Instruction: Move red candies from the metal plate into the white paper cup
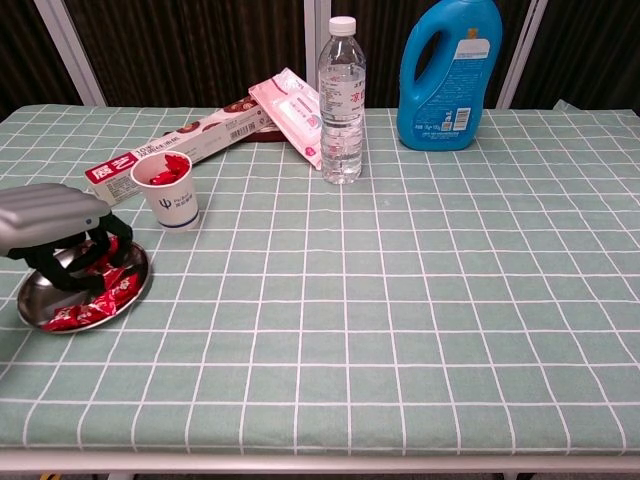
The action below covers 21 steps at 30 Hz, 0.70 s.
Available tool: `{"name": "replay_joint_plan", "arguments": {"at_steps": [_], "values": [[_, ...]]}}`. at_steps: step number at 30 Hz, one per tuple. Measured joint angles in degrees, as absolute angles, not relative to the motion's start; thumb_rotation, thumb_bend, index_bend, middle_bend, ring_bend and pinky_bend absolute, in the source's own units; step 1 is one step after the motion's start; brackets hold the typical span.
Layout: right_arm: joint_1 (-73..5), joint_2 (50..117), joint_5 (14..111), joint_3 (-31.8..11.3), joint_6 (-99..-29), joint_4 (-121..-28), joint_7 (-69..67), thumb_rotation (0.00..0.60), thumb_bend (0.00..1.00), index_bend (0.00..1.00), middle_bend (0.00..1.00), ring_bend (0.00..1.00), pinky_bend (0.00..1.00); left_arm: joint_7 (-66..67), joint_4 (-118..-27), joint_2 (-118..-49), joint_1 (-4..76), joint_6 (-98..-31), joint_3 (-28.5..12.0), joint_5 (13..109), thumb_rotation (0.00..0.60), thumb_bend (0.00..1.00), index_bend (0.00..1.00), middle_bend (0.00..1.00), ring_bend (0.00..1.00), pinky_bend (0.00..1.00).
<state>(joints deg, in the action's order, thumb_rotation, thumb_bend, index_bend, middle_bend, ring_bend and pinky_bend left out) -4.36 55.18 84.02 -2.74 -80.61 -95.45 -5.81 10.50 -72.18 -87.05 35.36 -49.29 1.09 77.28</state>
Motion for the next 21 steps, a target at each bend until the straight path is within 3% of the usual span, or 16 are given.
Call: {"name": "replay_joint_plan", "arguments": {"at_steps": [12, 21], "values": [[-4.3, 55.28, 84.17, -2.68, -80.63, -94.84, -6.49, 0.6, 0.09, 0.02, 0.14, 0.09, 0.43, 5.52, -78.66, -81.38, 34.08, -55.83, -2.46, 78.75, 0.6, 0.39, 0.61, 0.85, 0.99, 1.0], [-4.31, 55.5, 83.95, -2.78, -80.51, -94.18, -7.15, 0.6, 0.09, 0.02, 0.14, 0.09, 0.43, 6.48, -79.89, -80.69, 39.21, -52.78, -9.15, 73.78, 0.6, 0.38, 0.6, 0.85, 0.99, 1.0]]}}
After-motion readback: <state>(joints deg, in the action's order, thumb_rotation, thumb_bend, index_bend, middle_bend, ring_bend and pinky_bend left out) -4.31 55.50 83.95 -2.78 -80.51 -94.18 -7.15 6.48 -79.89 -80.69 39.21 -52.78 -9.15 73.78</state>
